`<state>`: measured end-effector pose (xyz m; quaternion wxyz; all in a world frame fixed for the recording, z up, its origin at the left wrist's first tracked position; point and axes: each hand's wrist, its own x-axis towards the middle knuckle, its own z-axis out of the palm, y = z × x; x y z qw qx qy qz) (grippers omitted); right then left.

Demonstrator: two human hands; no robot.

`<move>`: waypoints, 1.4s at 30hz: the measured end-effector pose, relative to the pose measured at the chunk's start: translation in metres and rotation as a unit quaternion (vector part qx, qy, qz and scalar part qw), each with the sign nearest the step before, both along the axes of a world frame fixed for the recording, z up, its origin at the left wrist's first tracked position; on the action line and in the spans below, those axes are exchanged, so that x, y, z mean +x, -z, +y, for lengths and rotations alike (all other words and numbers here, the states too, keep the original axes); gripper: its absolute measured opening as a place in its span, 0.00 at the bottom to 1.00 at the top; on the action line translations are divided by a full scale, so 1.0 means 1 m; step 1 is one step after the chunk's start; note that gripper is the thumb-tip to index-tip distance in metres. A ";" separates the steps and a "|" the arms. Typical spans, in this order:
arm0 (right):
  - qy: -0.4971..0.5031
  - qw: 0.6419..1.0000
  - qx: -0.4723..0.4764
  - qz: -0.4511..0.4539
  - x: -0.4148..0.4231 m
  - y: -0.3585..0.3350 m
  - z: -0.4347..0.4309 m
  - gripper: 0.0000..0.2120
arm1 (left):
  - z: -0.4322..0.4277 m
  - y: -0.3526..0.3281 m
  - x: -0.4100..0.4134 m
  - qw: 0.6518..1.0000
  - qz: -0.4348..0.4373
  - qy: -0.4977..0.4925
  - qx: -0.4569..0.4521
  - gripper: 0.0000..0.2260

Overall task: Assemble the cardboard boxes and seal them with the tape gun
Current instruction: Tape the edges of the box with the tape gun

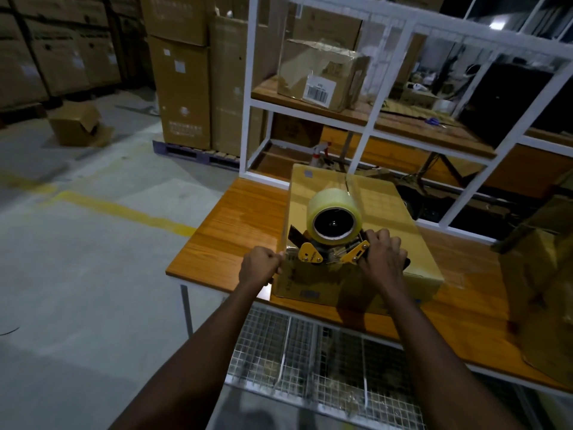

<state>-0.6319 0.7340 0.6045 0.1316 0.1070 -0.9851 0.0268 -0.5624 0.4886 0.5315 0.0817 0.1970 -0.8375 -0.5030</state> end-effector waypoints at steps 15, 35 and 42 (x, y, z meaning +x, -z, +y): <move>-0.007 1.000 0.021 0.011 0.001 -0.002 0.000 0.24 | 0.025 0.023 0.020 0.992 0.078 0.079 -0.053 0.30; -0.024 0.999 -0.001 0.035 -0.003 0.010 0.006 0.24 | 0.008 0.021 -0.002 0.912 0.119 0.023 -0.393 0.35; -0.047 0.998 0.013 0.037 -0.009 0.004 0.024 0.25 | 0.011 0.021 0.000 0.910 0.090 0.006 -0.405 0.24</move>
